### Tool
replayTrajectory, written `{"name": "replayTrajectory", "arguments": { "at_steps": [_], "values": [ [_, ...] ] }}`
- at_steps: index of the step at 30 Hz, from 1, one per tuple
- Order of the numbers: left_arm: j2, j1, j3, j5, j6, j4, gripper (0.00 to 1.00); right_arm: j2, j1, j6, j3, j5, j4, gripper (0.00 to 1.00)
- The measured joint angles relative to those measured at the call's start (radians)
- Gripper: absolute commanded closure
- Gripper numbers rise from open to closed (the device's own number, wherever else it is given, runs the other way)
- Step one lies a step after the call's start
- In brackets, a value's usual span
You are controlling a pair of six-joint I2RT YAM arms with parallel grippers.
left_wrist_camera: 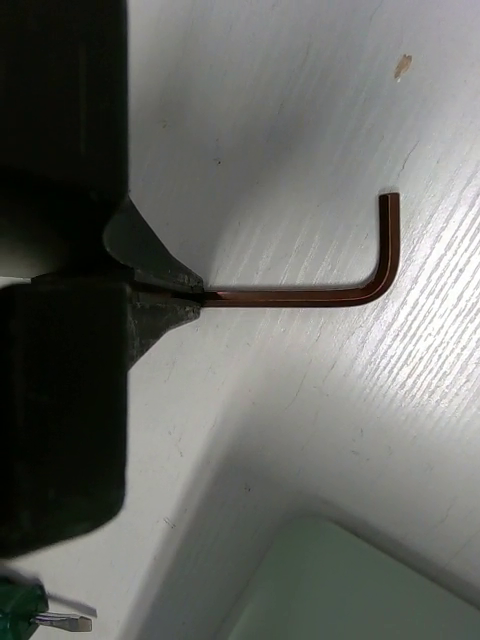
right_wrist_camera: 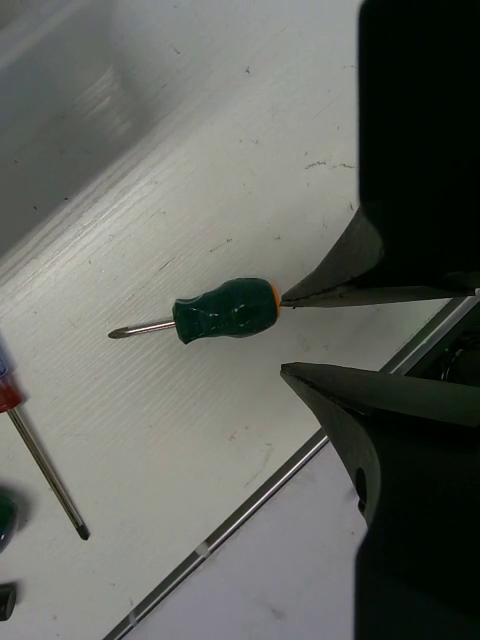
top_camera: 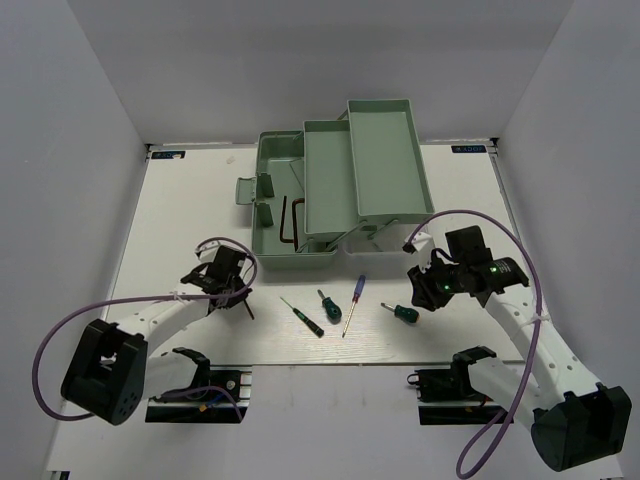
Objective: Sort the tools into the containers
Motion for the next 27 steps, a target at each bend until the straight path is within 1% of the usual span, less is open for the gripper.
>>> {"name": "replayTrajectory", "arguments": {
  "at_steps": [1, 2, 6, 8, 18, 19, 24, 27],
  "values": [
    [0.009, 0.0, 0.007, 0.002, 0.004, -0.005, 0.85, 0.0, 0.0, 0.0, 0.0, 0.0, 0.0, 0.65],
    [0.02, 0.0, 0.015, 0.003, 0.006, -0.012, 0.79, 0.0, -0.001, 0.002, 0.0, 0.0, 0.0, 0.65],
    [0.096, 0.0, 0.076, 0.008, 0.028, -0.04, 0.69, 0.0, -0.006, 0.006, 0.0, -0.003, 0.0, 0.65],
    [0.121, 0.0, 0.095, 0.012, 0.04, -0.041, 0.67, -0.003, -0.007, 0.009, 0.0, -0.003, 0.0, 0.63],
    [0.14, 0.0, 0.102, 0.02, 0.064, -0.041, 0.67, -0.018, -0.018, 0.017, 0.0, -0.003, 0.0, 0.63],
    [0.143, 0.0, 0.103, 0.02, 0.065, -0.041, 0.7, -0.018, -0.019, 0.017, 0.0, -0.003, 0.0, 0.63],
    [0.155, 0.0, 0.11, 0.02, 0.069, -0.039, 0.7, -0.019, -0.021, 0.02, 0.0, -0.003, 0.001, 0.63],
    [0.161, 0.0, 0.113, 0.021, 0.069, -0.035, 0.83, -0.019, -0.027, 0.021, 0.0, -0.003, 0.001, 0.63]
  ]
}}
